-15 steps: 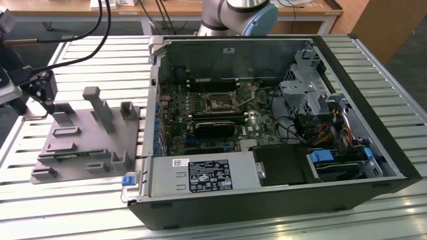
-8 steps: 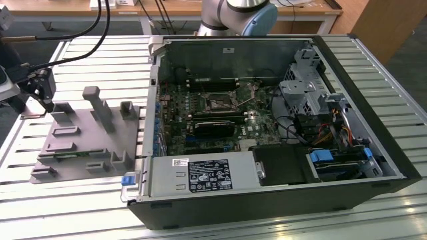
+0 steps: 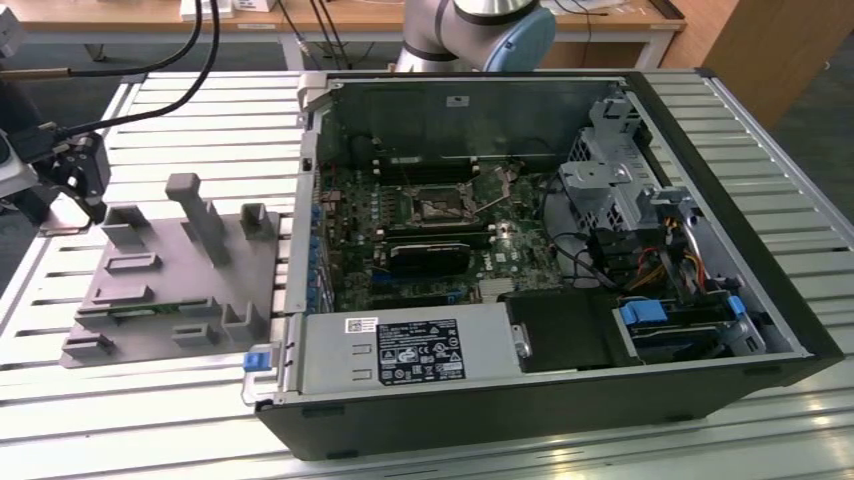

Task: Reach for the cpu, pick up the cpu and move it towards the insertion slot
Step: 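Pick up the cpu and move it towards the insertion slot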

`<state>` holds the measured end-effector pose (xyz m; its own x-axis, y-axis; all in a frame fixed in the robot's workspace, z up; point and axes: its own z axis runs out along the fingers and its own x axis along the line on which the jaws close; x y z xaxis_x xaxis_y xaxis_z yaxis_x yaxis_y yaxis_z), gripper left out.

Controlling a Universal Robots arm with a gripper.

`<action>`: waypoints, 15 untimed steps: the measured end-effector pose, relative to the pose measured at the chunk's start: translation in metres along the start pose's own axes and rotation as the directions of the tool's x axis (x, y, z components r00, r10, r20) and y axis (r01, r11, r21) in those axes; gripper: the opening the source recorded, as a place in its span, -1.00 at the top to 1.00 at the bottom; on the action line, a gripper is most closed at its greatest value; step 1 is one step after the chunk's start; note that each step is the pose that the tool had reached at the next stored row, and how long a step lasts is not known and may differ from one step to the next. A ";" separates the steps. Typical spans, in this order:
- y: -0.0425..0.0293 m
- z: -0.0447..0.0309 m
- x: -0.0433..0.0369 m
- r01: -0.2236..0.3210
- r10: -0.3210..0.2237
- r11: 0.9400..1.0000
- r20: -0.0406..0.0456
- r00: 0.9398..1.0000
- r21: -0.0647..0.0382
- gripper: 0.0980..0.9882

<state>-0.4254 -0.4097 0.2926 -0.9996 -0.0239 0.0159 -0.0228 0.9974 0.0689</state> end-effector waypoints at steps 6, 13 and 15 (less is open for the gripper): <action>0.0002 -0.0028 0.0000 0.000 0.000 1.000 0.000 1.000 0.000 0.00; 0.0005 -0.0063 0.0001 0.000 0.000 1.000 0.000 1.000 0.000 0.00; 0.0006 -0.0075 0.0001 0.000 0.000 1.000 0.000 1.000 0.000 0.00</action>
<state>-0.4254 -0.4096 0.3002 -0.9996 -0.0240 0.0159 -0.0228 0.9974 0.0690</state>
